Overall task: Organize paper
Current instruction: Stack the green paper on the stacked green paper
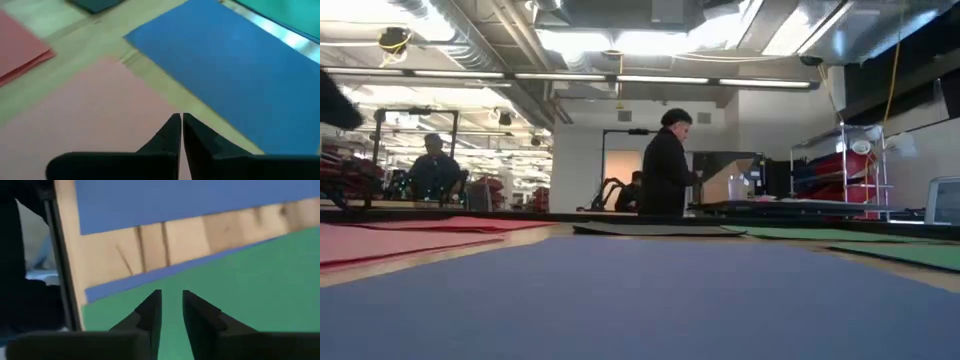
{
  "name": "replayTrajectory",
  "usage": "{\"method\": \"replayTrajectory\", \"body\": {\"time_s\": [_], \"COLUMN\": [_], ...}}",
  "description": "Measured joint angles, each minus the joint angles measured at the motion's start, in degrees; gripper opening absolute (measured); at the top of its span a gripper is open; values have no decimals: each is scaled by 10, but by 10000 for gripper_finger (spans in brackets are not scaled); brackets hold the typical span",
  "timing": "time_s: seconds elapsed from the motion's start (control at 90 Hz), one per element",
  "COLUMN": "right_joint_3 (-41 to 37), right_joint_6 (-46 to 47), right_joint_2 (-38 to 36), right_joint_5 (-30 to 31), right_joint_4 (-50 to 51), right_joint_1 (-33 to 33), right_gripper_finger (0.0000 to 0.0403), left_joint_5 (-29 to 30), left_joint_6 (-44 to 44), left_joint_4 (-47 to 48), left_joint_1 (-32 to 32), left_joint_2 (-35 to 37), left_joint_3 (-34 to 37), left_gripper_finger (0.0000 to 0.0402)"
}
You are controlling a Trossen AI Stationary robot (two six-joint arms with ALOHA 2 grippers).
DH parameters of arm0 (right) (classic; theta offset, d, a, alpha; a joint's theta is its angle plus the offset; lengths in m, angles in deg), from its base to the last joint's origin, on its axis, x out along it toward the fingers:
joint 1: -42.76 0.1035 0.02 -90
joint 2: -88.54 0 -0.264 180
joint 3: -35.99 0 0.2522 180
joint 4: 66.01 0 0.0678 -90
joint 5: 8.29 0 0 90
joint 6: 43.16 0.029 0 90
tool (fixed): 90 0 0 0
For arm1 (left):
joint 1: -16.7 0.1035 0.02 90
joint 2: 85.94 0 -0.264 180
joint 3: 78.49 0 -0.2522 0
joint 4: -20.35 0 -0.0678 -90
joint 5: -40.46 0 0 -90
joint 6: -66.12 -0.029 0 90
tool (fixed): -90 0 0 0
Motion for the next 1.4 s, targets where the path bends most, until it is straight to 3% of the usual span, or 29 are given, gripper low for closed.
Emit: {"method": "replayTrajectory", "body": {"time_s": [0.233,0.478,0.678,0.889,1.167,1.4], "right_joint_3": [-65,-154,-189,-224,-226,-174], "right_joint_6": [17,41,38,38,26,-31], "right_joint_2": [0,9,9,5,7,3], "right_joint_5": [15,-41,-45,-49,7,-11], "right_joint_4": [-10,-60,-136,-192,-211,-200], "right_joint_1": [-10,-30,-34,-58,-86,-86], "right_gripper_finger": [100,43,3,5,5,5], "left_joint_5": [-2,-10,-11,-11,-11,-11], "left_joint_6": [-135,-235,-235,-234,-233,-229], "left_joint_4": [-88,-160,-158,-156,-156,-156], "left_joint_1": [47,77,83,82,82,82], "left_joint_2": [0,0,0,0,0,0], "left_joint_3": [0,0,0,0,0,0], "left_gripper_finger": [0,0,0,0,0,0]}}
